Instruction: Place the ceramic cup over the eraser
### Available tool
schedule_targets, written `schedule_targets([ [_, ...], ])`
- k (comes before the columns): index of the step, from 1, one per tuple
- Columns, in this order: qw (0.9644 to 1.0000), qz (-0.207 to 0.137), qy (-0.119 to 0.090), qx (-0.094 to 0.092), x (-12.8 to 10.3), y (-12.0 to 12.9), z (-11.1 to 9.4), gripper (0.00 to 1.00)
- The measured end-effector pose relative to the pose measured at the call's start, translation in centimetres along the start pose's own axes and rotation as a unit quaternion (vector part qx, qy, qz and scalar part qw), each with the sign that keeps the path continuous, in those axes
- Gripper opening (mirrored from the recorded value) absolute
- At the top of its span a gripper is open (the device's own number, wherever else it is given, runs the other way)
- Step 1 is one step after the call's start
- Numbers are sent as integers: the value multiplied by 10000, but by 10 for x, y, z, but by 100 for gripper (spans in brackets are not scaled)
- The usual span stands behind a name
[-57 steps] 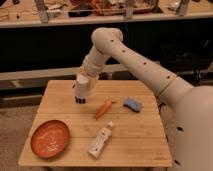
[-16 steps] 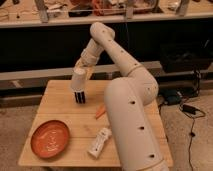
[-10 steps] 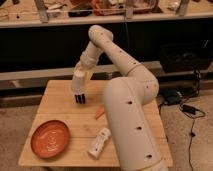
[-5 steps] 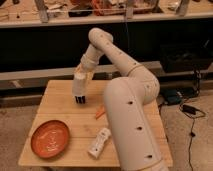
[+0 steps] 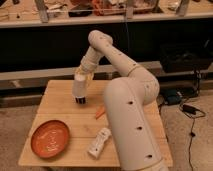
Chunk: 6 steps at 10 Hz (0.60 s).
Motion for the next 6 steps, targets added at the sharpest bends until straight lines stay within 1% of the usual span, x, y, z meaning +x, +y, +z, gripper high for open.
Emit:
schedule_targets([
  [1, 10000, -1, 3, -1, 1, 0, 1, 1],
  [2, 10000, 1, 6, -10, 2, 1, 2, 5],
  [5, 10000, -7, -1, -42, 4, 0, 9, 5],
  [6, 10000, -15, -2, -57, 4, -1, 11, 9],
])
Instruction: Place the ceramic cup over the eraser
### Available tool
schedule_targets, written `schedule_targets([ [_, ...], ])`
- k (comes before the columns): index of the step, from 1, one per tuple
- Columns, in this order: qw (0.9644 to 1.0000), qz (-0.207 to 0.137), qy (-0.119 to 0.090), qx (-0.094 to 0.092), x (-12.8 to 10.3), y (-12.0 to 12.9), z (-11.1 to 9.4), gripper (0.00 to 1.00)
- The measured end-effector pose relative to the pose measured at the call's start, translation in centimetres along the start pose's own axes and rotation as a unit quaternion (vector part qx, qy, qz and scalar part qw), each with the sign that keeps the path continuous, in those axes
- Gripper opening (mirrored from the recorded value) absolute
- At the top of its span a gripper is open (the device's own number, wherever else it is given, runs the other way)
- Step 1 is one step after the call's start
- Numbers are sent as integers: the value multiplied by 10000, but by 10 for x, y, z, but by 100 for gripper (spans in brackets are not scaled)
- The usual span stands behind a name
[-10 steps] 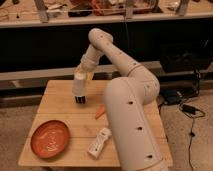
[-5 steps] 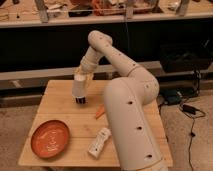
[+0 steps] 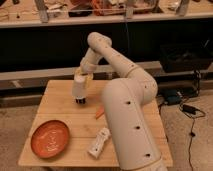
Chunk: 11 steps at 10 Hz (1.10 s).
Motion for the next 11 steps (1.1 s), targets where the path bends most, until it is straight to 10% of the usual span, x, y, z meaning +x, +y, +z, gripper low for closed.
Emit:
schedule_targets([
  [3, 10000, 8, 6, -15, 3, 0, 3, 15],
  [11, 10000, -19, -3, -64, 6, -2, 13, 80],
])
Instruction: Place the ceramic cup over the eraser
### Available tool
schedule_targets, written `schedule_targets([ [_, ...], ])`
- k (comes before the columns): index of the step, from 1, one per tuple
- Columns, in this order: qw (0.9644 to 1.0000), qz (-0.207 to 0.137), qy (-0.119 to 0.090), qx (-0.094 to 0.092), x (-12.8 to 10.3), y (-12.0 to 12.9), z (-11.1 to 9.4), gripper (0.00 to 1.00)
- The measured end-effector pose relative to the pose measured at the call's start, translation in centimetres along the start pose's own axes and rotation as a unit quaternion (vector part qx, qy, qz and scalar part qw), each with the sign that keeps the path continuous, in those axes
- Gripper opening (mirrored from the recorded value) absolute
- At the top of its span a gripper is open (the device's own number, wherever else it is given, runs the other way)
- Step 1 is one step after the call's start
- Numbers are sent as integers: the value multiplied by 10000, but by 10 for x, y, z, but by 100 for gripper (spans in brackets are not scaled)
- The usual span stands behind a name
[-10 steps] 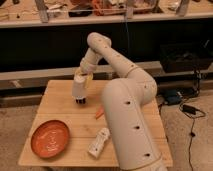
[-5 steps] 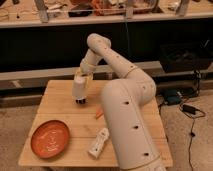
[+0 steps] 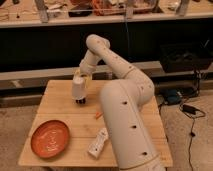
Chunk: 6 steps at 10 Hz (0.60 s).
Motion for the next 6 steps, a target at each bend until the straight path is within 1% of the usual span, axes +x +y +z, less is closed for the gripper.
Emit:
schedule_targets([
  [6, 10000, -18, -20, -33, 2, 0, 5, 80],
])
